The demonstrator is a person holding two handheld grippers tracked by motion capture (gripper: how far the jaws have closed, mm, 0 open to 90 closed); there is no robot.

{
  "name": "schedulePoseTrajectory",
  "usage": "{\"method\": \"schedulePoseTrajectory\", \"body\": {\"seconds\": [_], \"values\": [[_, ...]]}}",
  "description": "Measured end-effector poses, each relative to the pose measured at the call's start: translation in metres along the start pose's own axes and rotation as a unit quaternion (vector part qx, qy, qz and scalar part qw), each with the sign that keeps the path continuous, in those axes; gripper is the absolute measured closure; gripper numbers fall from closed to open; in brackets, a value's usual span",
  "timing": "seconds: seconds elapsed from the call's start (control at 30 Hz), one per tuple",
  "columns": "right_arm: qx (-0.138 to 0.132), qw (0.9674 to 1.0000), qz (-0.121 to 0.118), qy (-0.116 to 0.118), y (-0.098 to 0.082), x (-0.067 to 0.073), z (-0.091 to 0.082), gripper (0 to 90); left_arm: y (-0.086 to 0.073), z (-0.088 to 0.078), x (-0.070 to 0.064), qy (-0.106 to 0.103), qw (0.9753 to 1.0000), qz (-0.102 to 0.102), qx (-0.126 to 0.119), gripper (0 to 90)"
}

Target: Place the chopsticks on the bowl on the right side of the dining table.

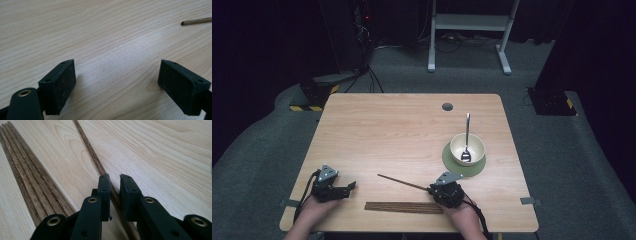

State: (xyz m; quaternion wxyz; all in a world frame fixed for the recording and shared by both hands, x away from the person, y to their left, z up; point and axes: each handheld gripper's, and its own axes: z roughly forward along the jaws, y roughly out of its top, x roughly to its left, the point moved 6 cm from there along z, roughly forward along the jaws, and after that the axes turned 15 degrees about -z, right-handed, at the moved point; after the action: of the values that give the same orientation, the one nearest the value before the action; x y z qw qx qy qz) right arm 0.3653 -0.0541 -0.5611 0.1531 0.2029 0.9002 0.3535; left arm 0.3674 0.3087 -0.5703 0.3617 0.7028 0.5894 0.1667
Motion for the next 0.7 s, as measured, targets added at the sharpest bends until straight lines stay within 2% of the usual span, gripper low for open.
{"method": "schedulePoseTrajectory", "body": {"seconds": [0.1, 0.33, 0.4, 0.57, 0.7], "values": [[0.002, 1.0000, -0.009, 0.001, -0.0001, 0.0011, -0.0005, 74.1, -0.0002, -0.0001, 0.0000, -0.002, 1.0000, 0.002, 0.001, 14.7], [0.001, 0.9999, -0.005, 0.015, -0.0048, 0.0003, -0.0057, 66.3, -0.0001, -0.0001, 0.0001, -0.004, 1.0000, 0.002, 0.002, 14.4], [0.003, 0.9998, -0.007, 0.017, -0.0049, -0.0005, -0.0061, 67.3, -0.0001, 0.0000, 0.0001, -0.004, 1.0000, 0.002, 0.002, 14.3], [0.006, 0.9997, -0.024, 0.005, -0.0042, 0.0004, -0.0051, 77.9, -0.0002, 0.0000, 0.0000, -0.004, 1.0000, 0.002, 0.002, 14.2], [0.001, 0.9995, -0.031, 0.010, -0.0042, -0.0005, -0.0041, 79.6, -0.0001, 0.0000, 0.0000, -0.005, 1.0000, 0.002, 0.003, 14.2]]}}
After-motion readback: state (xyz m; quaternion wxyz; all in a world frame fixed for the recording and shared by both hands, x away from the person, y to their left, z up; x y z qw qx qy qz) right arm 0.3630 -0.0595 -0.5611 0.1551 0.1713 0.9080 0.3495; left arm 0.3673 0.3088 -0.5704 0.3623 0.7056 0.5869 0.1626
